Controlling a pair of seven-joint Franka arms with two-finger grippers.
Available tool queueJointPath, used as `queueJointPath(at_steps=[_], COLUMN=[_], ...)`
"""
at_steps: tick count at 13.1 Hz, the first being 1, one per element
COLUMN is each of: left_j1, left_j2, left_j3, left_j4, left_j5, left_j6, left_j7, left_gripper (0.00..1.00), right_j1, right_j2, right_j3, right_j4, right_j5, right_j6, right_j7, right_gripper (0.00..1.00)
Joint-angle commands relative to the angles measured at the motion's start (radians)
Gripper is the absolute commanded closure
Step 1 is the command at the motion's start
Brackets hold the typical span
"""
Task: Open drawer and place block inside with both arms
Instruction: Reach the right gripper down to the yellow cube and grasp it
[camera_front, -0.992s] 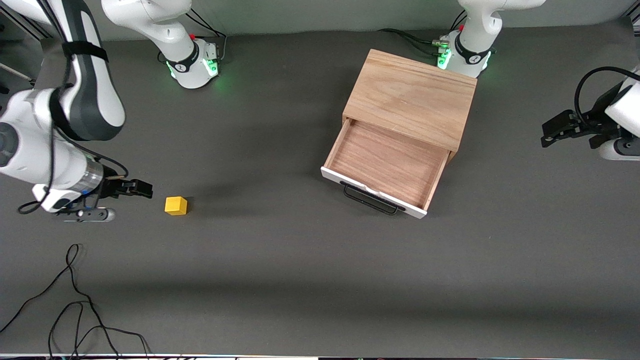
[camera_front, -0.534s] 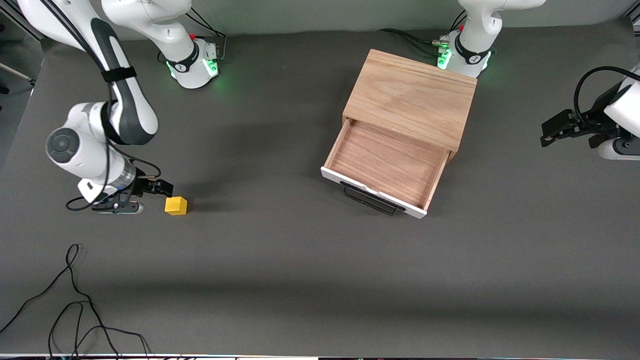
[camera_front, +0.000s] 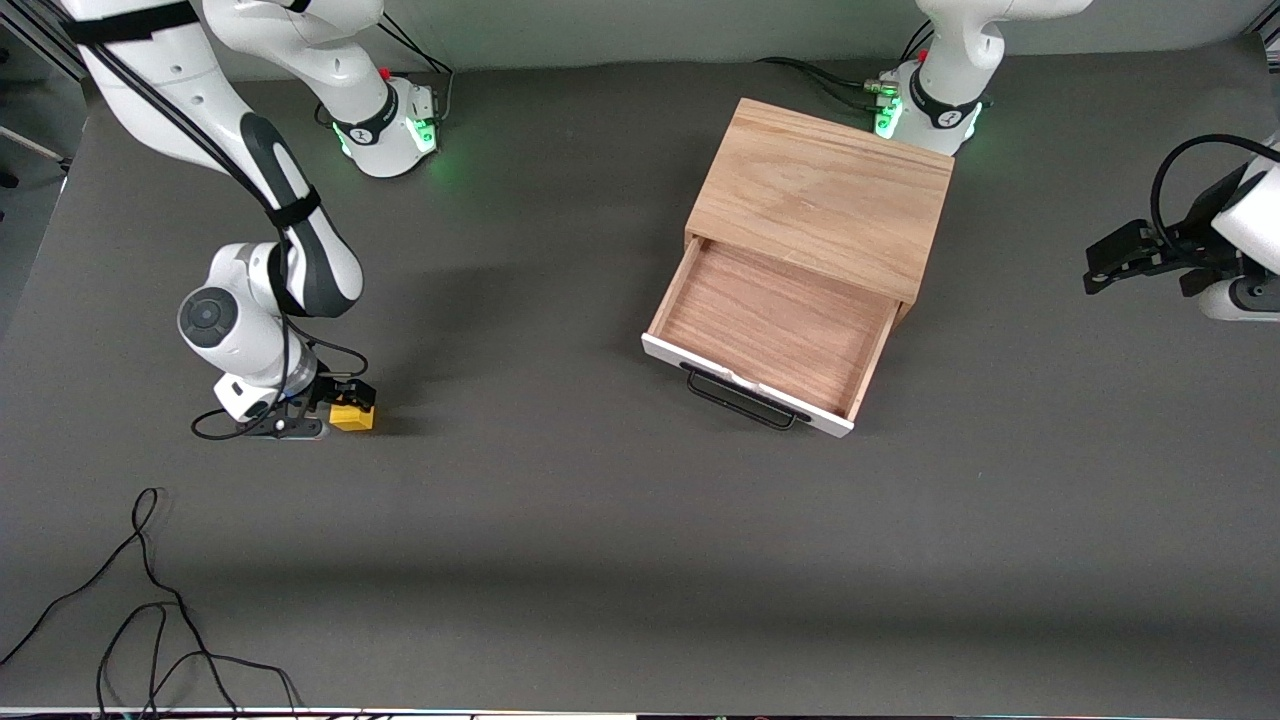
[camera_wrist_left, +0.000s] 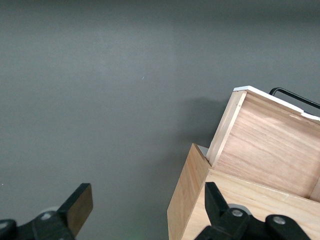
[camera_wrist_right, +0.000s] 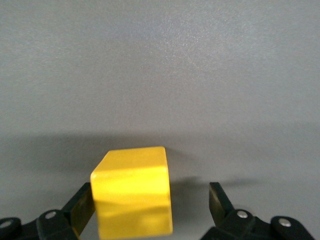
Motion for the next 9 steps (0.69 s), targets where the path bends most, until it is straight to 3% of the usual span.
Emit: queueJointPath(at_steps=[1, 3, 5, 7, 9], left_j1=[-0.018, -0.018, -0.018, -0.017, -0.014], left_j2=[-0.027, -0.027, -0.025, -0.022, -0.022], left_j3=[0.008, 0.008, 0.008, 0.006, 0.006], left_j4=[-0.031, -0.033, -0.033, -0.031, -0.03], left_j5=[0.025, 0.035, 0.035, 0.034, 0.034], left_j6=[0.004, -0.004, -0.004, -0.008, -0.011], left_j7=[0.029, 0.054, 0.055, 0.059, 0.059], left_gripper=[0.0, 0.0, 0.0, 0.0, 0.0], right_j1=[0.006, 0.007, 0.009, 0.012, 0.058], right_j2=[0.025, 0.021, 0.007, -0.037, -0.115], right_j3=[-0.003, -0.002, 0.002, 0.008, 0.008], right_j4=[0.009, 0.01, 0.015, 0.027, 0.093], right_j5=[-0.012, -0.009, -0.003, -0.002, 0.008], right_j6=[0.042, 0.036, 0.019, -0.054, -0.23], right_j7=[-0.011, -0.01, -0.002, 0.004, 0.021], right_gripper=[0.13, 0.48, 0.74, 0.92, 0.95])
